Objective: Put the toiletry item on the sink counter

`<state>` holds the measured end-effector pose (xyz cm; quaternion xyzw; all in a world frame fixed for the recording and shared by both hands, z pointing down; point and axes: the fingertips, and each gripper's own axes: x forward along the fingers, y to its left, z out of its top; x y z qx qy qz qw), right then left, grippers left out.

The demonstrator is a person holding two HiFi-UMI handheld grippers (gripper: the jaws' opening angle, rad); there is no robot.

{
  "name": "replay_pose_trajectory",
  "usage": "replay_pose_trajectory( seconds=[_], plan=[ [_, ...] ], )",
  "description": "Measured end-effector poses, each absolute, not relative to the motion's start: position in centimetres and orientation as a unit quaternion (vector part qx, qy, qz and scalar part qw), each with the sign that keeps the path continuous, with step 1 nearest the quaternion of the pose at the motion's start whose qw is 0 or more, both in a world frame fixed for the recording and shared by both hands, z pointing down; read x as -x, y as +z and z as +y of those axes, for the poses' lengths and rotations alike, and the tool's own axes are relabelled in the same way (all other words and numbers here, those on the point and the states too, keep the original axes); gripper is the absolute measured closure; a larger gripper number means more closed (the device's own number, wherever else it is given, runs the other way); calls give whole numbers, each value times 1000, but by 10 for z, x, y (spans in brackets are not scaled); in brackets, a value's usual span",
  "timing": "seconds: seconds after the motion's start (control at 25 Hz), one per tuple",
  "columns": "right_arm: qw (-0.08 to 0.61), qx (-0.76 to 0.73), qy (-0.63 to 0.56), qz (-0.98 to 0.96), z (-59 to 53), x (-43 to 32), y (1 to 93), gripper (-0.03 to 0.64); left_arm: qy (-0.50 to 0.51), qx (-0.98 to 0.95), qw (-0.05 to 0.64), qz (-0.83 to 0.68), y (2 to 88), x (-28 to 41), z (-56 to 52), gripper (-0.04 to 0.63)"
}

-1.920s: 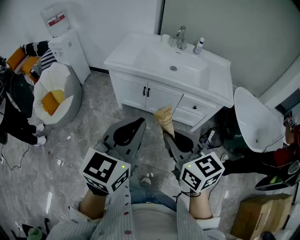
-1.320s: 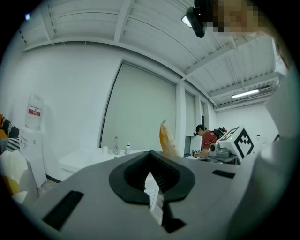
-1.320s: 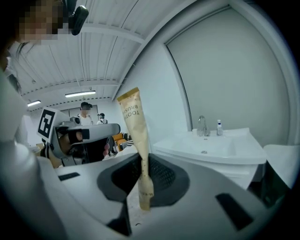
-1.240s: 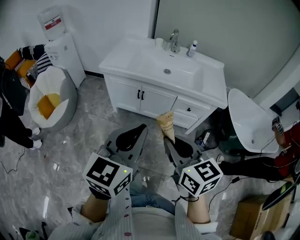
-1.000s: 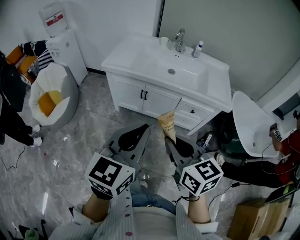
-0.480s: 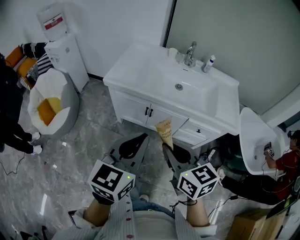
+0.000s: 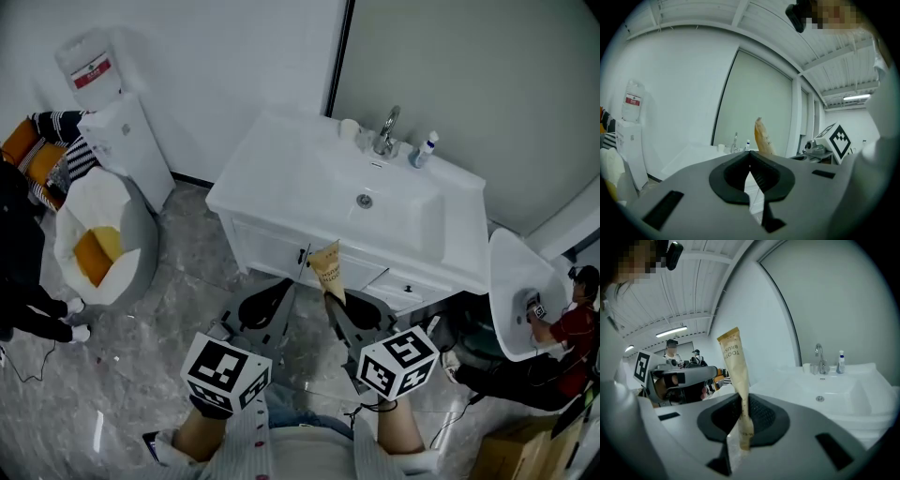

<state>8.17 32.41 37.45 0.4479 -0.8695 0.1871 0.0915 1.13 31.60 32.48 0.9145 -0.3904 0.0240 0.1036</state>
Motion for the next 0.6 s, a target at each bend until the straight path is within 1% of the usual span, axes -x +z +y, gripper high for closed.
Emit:
replay_pose_trajectory(
  seconds=[0.6],
  plan=[
    [78, -493, 185, -847, 252, -70, 372, 563, 33, -920, 83, -381, 324, 29, 245, 578]
  ],
)
